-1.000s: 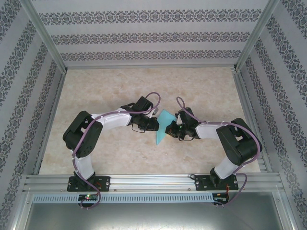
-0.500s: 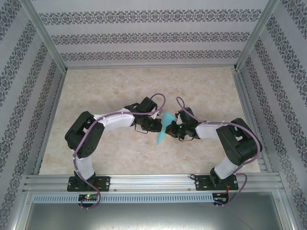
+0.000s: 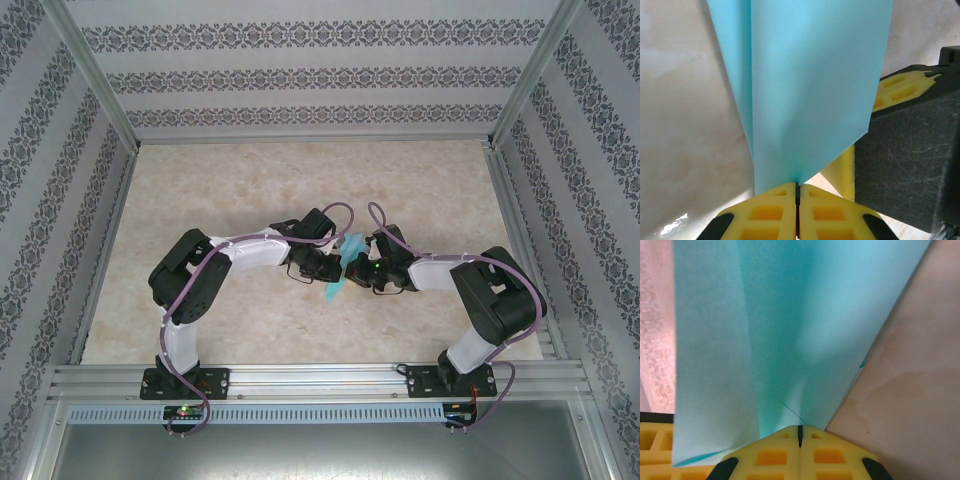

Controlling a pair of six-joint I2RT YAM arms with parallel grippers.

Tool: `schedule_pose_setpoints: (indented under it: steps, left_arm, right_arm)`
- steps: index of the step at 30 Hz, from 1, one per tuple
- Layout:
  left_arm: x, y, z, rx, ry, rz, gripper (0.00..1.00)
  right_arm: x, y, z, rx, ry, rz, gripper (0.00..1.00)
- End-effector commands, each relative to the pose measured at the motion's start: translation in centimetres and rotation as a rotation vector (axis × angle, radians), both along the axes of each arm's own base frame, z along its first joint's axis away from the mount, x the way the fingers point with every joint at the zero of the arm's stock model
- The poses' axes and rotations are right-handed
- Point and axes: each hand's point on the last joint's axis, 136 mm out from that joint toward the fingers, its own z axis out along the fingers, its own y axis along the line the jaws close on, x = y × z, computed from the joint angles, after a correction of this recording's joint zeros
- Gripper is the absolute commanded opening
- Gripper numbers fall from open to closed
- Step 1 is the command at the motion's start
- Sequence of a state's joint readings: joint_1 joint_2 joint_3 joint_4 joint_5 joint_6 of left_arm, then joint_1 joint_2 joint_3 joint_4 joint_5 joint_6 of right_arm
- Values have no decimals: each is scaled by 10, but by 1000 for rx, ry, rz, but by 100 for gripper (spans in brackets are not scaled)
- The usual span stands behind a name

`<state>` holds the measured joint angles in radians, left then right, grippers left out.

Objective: Fold a paper plane with a square sheet of paper (pick it up from the middle)

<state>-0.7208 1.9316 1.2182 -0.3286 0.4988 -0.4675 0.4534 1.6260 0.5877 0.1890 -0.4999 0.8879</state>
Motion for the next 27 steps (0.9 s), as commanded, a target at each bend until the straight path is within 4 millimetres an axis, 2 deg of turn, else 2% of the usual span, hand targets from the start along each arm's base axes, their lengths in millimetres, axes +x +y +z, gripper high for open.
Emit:
schedule_pose_setpoints:
  steps: [1,9,14,20,27]
  left_arm:
    - [-1,-15,3,-46,5,-25,10]
    - [5,-23,4,-91,17,8,9]
    - [9,-20,4,-82,2,28,9]
    - [9,-13,-7,-59,12,39,9]
    - [12,-12,-9,-63,10,44,9]
  right_arm:
    - [-10,-9,-17,-24,53,-19,0]
    - [-10,-8,-15,18,46,-36,0]
    - [-9,-9,-13,44,43,-53,0]
    - [-3,-9,-1,77,16,-68,0]
    - [1,-14,13,91,-8,-83,0]
